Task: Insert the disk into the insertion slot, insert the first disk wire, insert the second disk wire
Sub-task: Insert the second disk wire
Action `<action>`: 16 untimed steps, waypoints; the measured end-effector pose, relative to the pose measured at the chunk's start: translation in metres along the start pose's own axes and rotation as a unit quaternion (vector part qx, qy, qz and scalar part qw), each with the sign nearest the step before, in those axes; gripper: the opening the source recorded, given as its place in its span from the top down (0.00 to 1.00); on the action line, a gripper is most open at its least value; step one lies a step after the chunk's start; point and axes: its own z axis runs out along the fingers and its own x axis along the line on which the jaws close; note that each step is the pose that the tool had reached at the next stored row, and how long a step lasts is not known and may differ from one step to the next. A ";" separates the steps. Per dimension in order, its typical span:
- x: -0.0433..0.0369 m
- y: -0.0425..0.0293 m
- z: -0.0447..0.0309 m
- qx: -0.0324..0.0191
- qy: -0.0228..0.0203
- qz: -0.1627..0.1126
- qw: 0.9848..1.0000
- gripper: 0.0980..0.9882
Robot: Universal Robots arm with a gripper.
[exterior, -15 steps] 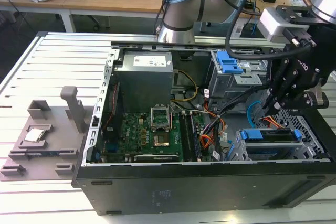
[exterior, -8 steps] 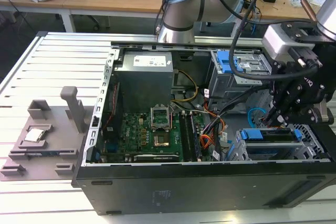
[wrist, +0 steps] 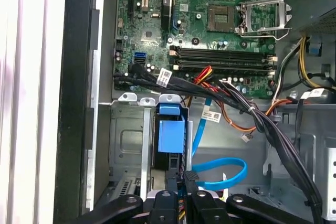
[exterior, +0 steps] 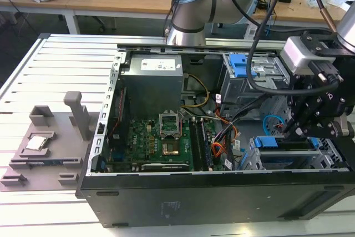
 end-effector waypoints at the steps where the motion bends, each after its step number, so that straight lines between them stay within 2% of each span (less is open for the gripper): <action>1: 0.0001 -0.0011 0.0008 0.000 0.000 0.000 1.000 0.93; 13: 0.0010 -0.0021 0.0106 0.000 0.000 0.000 1.000 0.93; 15: 0.0010 -0.0022 0.0112 0.000 -0.001 0.000 1.000 0.91; 16: 0.0010 -0.0021 0.0091 0.000 0.000 0.000 1.000 0.84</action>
